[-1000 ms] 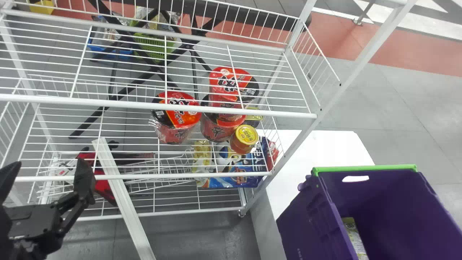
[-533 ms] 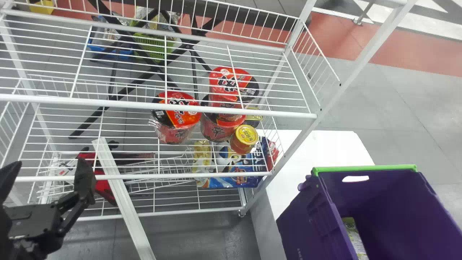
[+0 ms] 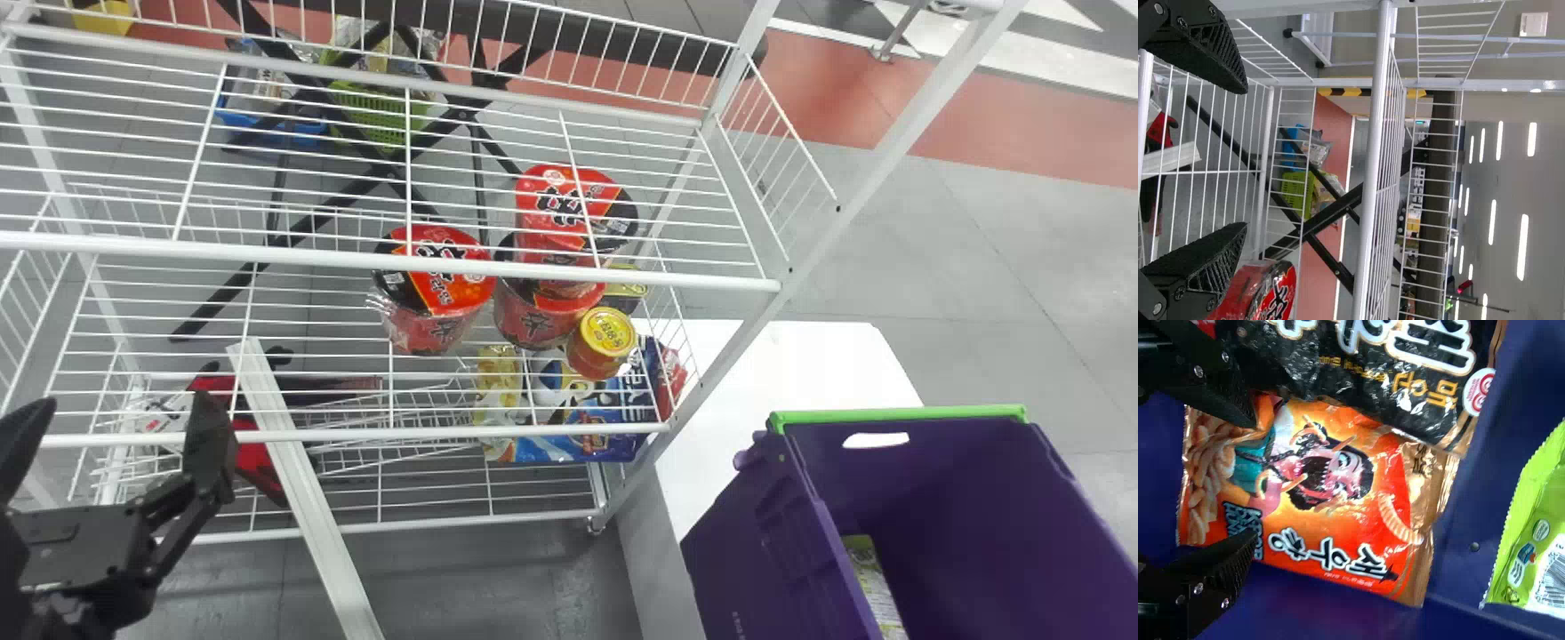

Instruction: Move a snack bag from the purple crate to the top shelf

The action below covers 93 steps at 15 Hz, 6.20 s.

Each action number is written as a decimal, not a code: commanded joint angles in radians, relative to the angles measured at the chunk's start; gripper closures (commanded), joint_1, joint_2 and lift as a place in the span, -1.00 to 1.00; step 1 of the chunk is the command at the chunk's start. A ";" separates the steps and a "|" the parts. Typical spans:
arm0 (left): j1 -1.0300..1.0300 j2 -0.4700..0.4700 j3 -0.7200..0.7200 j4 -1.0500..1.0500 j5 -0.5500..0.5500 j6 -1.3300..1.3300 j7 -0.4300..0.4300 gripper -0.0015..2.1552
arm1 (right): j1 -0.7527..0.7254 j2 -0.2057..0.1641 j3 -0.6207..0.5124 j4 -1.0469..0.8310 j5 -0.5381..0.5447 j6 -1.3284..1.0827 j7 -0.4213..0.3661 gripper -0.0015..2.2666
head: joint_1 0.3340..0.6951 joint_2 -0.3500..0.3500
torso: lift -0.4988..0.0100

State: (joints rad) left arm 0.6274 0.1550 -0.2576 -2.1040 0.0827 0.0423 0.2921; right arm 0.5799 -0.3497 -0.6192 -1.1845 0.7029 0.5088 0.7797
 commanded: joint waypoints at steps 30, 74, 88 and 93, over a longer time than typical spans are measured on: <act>0.020 0.009 0.043 -0.007 0.035 0.009 -0.031 -0.90 | -0.017 0.054 -0.060 -0.106 -0.134 0.340 -0.025 0.46 | 1.00 -1.00 | -0.79; 0.026 -0.002 -0.023 -0.024 -0.029 0.040 0.022 -0.90 | 0.055 0.198 -0.085 -0.578 -0.290 0.304 0.064 0.46 | 1.00 -1.00 | -0.10; 0.023 -0.002 -0.026 -0.025 -0.031 0.040 0.025 -0.90 | 0.049 0.199 -0.080 -0.596 -0.290 0.325 0.069 0.46 | 1.00 -1.00 | 0.12; 0.026 -0.002 -0.025 -0.030 -0.031 0.040 0.033 -0.90 | 0.046 0.199 -0.077 -0.609 -0.290 0.334 0.069 0.46 | 1.00 -1.00 | 0.19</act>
State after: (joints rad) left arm 0.6533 0.1534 -0.2824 -2.1339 0.0521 0.0822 0.3227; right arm 0.6263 -0.1503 -0.6969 -1.7858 0.4126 0.8378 0.8485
